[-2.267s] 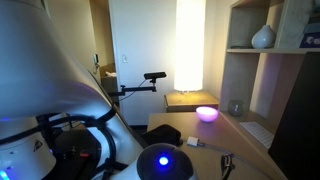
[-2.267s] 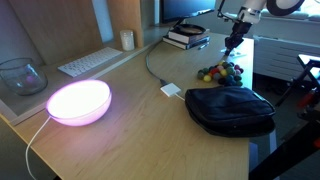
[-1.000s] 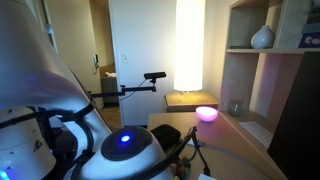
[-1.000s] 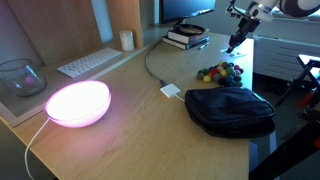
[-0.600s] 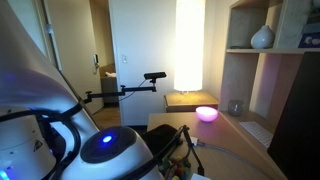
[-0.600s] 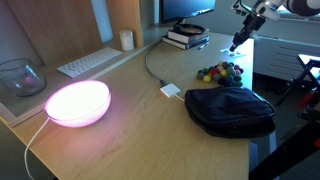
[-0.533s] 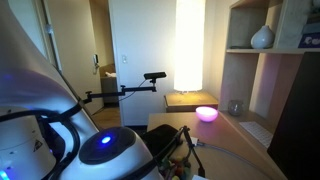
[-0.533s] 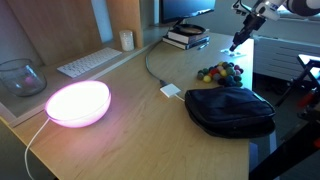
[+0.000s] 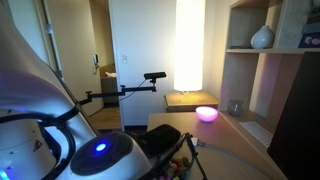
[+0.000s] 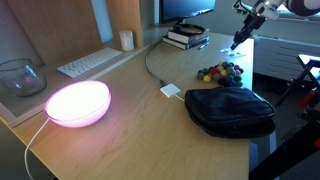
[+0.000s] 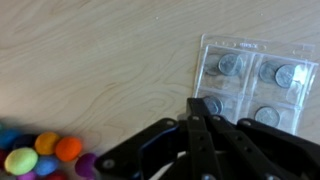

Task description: Put the charger cable, head and the plastic object onto the floor.

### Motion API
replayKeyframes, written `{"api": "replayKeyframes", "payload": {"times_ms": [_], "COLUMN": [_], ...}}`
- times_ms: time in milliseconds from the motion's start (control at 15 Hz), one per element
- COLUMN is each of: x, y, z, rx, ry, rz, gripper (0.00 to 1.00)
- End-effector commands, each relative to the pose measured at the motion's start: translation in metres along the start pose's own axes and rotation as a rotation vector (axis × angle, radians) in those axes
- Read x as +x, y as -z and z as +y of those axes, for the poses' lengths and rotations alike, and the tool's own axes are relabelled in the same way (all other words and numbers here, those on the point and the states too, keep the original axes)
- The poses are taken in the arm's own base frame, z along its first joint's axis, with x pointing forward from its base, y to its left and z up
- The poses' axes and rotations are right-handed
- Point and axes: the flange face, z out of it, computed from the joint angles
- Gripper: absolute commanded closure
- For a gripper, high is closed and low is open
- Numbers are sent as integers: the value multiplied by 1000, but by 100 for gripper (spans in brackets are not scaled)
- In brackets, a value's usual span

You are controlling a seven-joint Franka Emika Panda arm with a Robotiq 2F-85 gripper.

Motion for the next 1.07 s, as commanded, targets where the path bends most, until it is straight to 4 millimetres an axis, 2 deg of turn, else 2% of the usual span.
{"api": "replayKeyframes", "payload": {"times_ms": [0,267,733,1000], "x": [-8,-13,-10,-5], "y": [4,2,-12,-28], "z": [-6,-13,-3,-5], "rx": [38,74,104,122], "ry": [-28,-22,11,2], "rz": [-21,-25,18,71], "gripper": [100,100,100,100]}}
